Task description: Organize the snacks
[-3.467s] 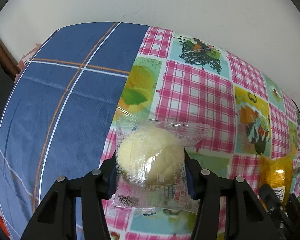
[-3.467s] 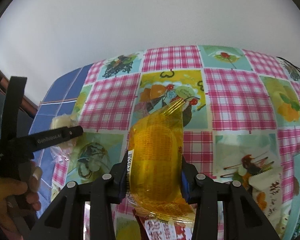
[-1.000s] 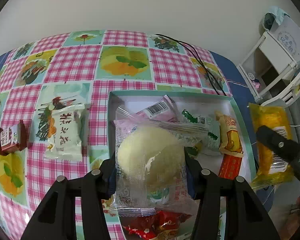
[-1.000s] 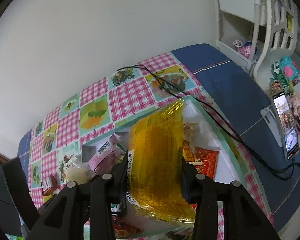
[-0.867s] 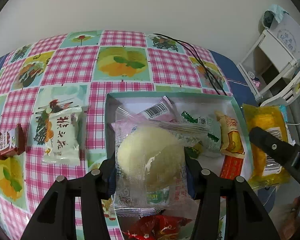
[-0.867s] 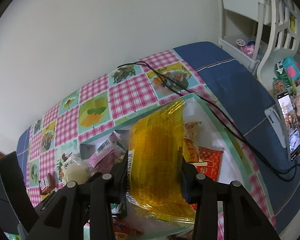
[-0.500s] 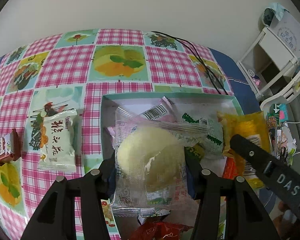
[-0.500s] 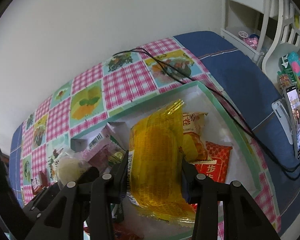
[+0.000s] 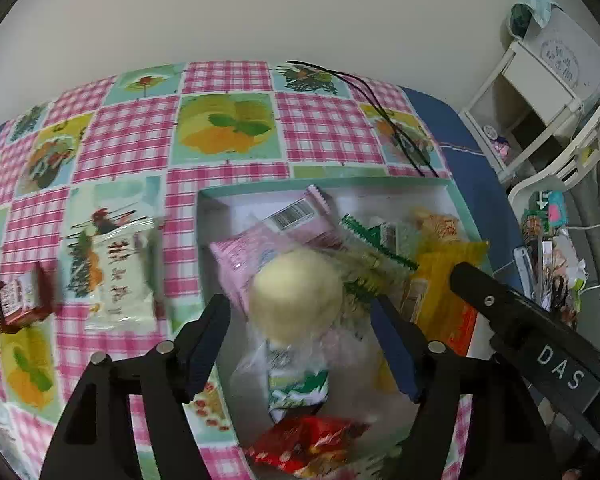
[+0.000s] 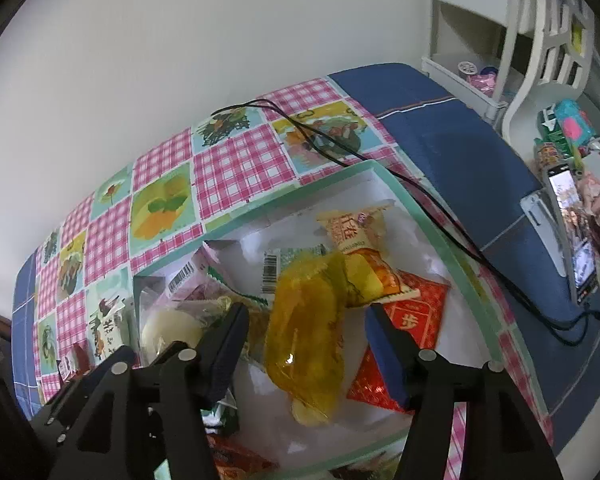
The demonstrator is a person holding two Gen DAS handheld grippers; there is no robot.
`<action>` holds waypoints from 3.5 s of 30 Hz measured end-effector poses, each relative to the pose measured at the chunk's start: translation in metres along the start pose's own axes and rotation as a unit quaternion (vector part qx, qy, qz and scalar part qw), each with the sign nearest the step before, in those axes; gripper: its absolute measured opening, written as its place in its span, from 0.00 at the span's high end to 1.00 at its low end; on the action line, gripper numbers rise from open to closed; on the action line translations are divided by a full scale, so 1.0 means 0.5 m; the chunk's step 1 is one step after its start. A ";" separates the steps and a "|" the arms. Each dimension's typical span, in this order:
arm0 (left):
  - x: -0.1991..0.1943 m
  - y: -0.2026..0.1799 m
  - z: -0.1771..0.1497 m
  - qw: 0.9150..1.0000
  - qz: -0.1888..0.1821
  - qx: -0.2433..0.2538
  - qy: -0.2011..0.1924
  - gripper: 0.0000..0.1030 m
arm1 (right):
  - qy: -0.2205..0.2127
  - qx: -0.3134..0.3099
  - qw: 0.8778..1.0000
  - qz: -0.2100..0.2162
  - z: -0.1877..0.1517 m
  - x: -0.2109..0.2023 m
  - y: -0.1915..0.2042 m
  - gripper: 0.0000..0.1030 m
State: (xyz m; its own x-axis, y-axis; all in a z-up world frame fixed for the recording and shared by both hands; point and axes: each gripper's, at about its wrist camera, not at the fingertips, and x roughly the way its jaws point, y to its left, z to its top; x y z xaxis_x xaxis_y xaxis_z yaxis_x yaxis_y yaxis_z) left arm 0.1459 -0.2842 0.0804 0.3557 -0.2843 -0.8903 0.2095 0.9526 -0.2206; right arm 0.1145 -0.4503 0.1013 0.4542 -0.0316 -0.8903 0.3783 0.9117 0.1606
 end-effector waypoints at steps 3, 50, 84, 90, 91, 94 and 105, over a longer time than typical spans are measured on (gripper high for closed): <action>-0.015 0.009 -0.009 1.000 0.022 0.004 0.007 0.22 | -0.002 -0.002 1.000 -0.008 -0.011 -0.015 -0.001 0.37; -0.198 0.411 -0.126 0.981 0.118 -0.148 -0.033 0.03 | 0.014 -0.127 0.992 0.011 -0.221 -0.055 0.283 0.00; -0.051 0.551 -0.039 0.973 0.047 -0.226 0.014 0.03 | 0.024 -0.159 0.985 0.059 -0.162 0.120 0.457 0.14; -0.022 0.556 -0.030 0.971 0.038 -0.236 0.027 0.03 | 0.031 -0.163 0.985 0.053 -0.155 0.158 0.474 0.17; -0.017 0.555 -0.029 0.971 0.037 -0.236 0.029 0.03 | 0.032 -0.162 0.985 0.049 -0.154 0.165 0.476 0.17; -0.003 0.550 -0.023 0.972 0.037 -0.231 0.034 0.03 | 0.036 -0.162 0.985 0.047 -0.154 0.182 0.478 0.17; 0.013 0.512 -0.008 0.977 0.079 -0.194 0.037 0.26 | 0.041 -0.178 0.983 0.024 -0.165 0.203 0.487 0.42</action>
State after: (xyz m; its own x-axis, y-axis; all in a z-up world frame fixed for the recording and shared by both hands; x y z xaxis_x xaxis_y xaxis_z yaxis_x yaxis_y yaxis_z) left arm 0.1983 -0.0415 0.0167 0.2866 -0.1349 -0.9485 -0.2091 0.9574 -0.1994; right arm 0.1862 -0.1979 0.0151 0.3931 0.0353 -0.9188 0.0451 0.9973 0.0576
